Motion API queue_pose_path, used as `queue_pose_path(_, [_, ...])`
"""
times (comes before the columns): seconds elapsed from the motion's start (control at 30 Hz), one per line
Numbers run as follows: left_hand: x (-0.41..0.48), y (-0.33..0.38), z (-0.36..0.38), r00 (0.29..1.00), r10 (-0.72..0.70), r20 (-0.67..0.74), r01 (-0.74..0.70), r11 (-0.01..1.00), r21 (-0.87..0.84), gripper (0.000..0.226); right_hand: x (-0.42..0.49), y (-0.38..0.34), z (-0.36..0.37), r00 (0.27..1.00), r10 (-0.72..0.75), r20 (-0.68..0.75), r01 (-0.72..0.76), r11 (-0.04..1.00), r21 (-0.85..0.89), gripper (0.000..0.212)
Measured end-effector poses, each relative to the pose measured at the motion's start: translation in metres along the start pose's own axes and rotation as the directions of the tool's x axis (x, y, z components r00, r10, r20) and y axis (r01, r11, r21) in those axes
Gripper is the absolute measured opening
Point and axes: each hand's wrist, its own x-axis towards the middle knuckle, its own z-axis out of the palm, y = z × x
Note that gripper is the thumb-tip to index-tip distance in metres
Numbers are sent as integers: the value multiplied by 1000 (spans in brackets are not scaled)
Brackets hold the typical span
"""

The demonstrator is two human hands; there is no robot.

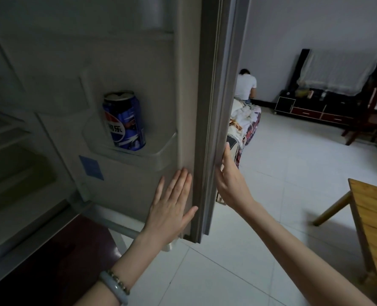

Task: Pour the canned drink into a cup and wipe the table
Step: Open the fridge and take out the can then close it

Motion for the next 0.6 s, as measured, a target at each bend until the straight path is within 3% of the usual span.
queue_pose_path(0.6, [116, -11, 58, 996, 52, 79, -54, 998, 26, 82, 119, 98, 17, 988, 80, 135, -109, 968, 225, 76])
